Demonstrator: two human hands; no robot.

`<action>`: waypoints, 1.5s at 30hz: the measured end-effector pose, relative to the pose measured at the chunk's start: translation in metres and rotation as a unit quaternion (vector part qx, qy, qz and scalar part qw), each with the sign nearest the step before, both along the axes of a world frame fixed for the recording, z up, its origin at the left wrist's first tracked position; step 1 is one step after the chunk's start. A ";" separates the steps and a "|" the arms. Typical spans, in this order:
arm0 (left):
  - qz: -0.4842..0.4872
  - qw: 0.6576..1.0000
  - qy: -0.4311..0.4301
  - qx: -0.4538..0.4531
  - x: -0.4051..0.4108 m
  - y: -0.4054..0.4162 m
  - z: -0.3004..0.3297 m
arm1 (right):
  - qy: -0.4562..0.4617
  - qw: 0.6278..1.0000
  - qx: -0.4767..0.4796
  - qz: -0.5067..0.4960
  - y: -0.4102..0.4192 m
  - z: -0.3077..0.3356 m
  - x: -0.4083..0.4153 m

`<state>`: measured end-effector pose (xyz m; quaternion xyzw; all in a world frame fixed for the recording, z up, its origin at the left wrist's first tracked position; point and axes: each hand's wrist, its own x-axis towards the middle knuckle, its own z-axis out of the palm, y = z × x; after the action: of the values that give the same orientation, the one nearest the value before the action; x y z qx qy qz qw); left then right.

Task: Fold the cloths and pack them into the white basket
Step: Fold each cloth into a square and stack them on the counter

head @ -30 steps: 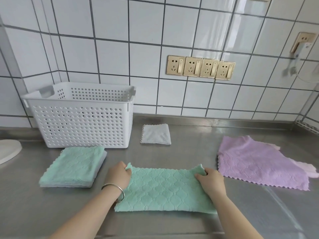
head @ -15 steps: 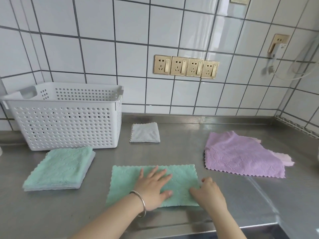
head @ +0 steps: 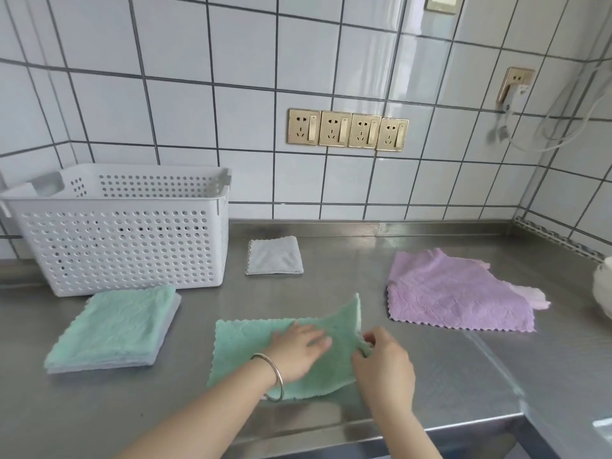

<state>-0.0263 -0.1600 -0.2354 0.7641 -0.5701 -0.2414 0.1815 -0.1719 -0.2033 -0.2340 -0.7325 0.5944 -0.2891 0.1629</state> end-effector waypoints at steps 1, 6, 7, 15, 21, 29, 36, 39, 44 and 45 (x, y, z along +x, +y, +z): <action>0.058 0.991 0.102 -0.057 0.001 -0.001 0.008 | -0.020 0.997 -0.069 0.017 0.005 0.002 0.007; 0.221 0.904 0.337 -0.143 0.021 0.000 0.033 | -0.019 0.945 -0.280 0.169 0.027 0.006 0.049; 0.236 0.910 0.317 -0.128 0.026 0.002 0.030 | -0.029 0.935 -0.293 0.200 0.031 0.004 0.057; 0.324 0.894 0.288 -0.113 0.061 0.035 0.011 | -0.021 0.929 -0.239 0.283 0.050 -0.035 0.081; 0.377 0.889 0.231 -0.119 0.071 0.039 -0.005 | 0.017 0.940 -0.168 0.296 0.057 -0.045 0.081; 0.373 0.909 0.129 -0.136 0.079 0.042 0.004 | 0.033 0.939 -0.171 0.296 0.056 -0.043 0.077; 0.392 0.907 0.044 -0.145 0.095 0.058 0.009 | 0.053 0.935 -0.149 0.316 0.054 -0.044 0.074; 0.397 0.907 0.052 -0.131 0.098 0.062 -0.001 | 0.057 0.937 -0.138 0.317 0.057 -0.048 0.074; 0.401 0.904 0.073 -0.127 0.096 0.064 -0.005 | 0.035 0.941 -0.049 0.332 0.055 -0.037 0.068; 0.399 0.905 0.076 -0.126 0.095 0.064 -0.005 | 0.035 0.941 -0.032 0.335 0.054 -0.036 0.067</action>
<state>0.0691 -0.0955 -0.2401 0.8776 -0.2283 -0.1320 0.4004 -0.1049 -0.1496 -0.2701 -0.9040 0.3100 -0.2105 0.2058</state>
